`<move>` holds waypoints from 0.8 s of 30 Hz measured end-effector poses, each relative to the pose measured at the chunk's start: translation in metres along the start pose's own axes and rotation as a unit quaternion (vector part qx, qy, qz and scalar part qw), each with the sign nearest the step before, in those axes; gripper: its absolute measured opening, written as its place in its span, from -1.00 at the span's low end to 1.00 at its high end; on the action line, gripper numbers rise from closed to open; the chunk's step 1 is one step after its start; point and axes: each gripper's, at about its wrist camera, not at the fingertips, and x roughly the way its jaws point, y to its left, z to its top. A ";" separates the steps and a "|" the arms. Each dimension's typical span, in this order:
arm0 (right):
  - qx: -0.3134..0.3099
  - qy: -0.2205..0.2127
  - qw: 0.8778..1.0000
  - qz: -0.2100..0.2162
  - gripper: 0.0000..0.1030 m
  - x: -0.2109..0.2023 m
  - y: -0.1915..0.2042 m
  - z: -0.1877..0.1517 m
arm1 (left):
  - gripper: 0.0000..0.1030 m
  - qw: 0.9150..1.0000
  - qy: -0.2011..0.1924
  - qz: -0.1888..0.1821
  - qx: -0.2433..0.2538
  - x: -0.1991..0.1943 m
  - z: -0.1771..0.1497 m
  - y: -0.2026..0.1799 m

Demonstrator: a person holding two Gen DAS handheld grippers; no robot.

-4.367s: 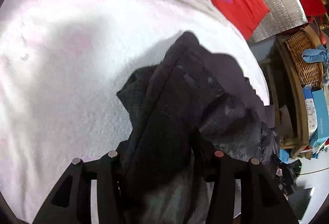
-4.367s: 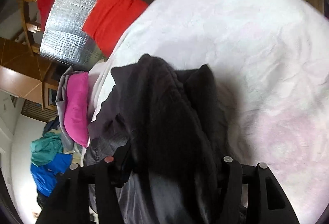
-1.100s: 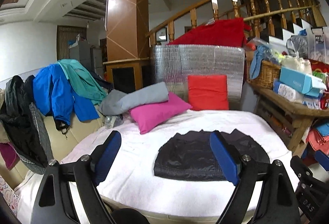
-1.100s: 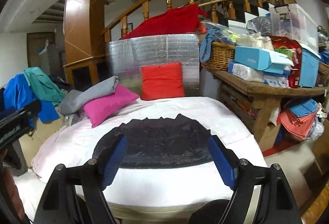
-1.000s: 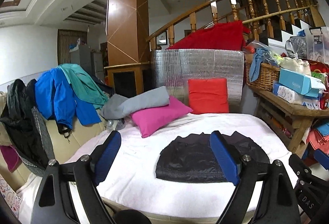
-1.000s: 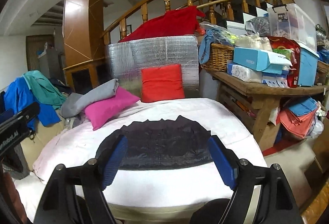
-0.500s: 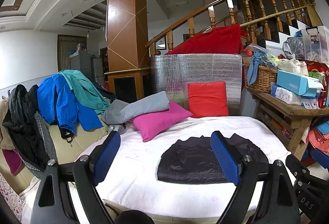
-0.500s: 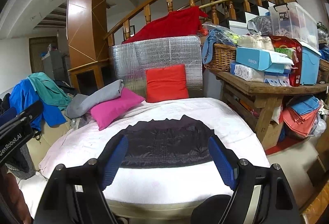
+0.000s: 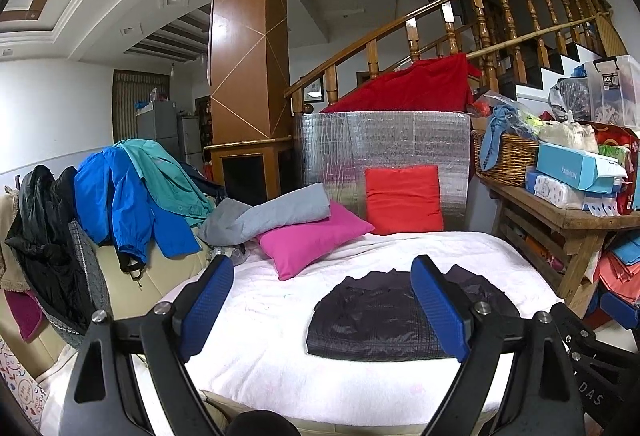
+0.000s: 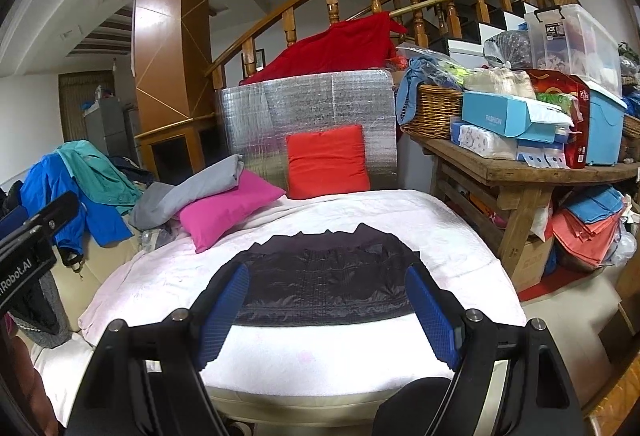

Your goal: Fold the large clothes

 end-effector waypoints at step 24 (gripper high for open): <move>0.004 0.001 1.000 0.004 0.62 0.002 0.000 0.001 | 0.77 1.000 0.001 -0.001 -0.003 -0.001 -0.001 0.002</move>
